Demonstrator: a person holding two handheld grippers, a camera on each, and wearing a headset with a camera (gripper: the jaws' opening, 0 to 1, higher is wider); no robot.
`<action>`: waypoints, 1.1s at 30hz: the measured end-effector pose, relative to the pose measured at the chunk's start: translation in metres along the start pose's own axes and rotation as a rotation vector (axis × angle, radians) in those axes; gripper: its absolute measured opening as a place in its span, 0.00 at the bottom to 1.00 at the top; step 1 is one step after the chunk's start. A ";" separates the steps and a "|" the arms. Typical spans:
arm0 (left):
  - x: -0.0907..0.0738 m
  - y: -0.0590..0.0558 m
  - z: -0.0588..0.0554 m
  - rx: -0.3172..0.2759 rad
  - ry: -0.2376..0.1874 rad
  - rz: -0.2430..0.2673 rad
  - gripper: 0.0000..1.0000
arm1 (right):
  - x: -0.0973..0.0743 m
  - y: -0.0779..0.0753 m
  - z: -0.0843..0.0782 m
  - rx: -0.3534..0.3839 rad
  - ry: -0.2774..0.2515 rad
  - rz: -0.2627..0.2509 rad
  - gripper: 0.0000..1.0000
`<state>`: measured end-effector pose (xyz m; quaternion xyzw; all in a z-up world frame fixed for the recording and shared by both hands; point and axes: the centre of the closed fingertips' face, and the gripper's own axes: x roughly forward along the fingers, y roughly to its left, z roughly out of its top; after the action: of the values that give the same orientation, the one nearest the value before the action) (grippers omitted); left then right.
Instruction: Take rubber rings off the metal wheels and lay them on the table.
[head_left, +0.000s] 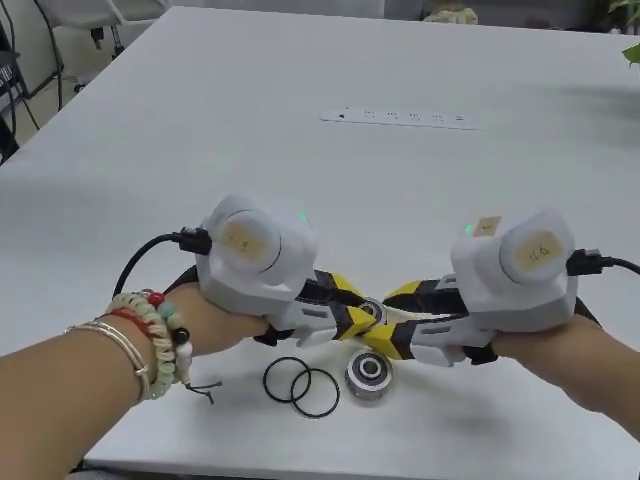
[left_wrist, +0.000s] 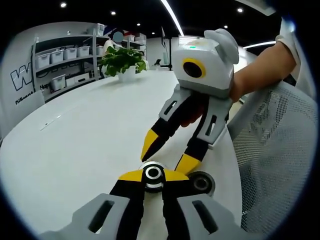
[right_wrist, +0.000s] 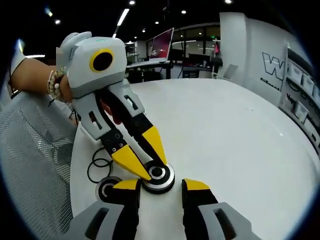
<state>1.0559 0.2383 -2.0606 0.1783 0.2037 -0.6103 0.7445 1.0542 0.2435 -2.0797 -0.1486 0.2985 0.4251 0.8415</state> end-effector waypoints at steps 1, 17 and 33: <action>0.000 0.000 0.000 0.001 0.000 0.000 0.07 | 0.000 0.000 0.002 0.005 -0.009 0.003 0.30; 0.001 0.000 0.000 0.005 0.002 -0.002 0.07 | -0.006 0.004 -0.002 0.080 -0.004 0.080 0.20; 0.001 0.000 0.000 -0.006 0.000 -0.003 0.07 | -0.006 0.007 0.001 0.084 -0.010 0.080 0.23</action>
<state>1.0556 0.2379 -2.0612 0.1755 0.2057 -0.6107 0.7443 1.0457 0.2444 -2.0753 -0.0987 0.3174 0.4461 0.8310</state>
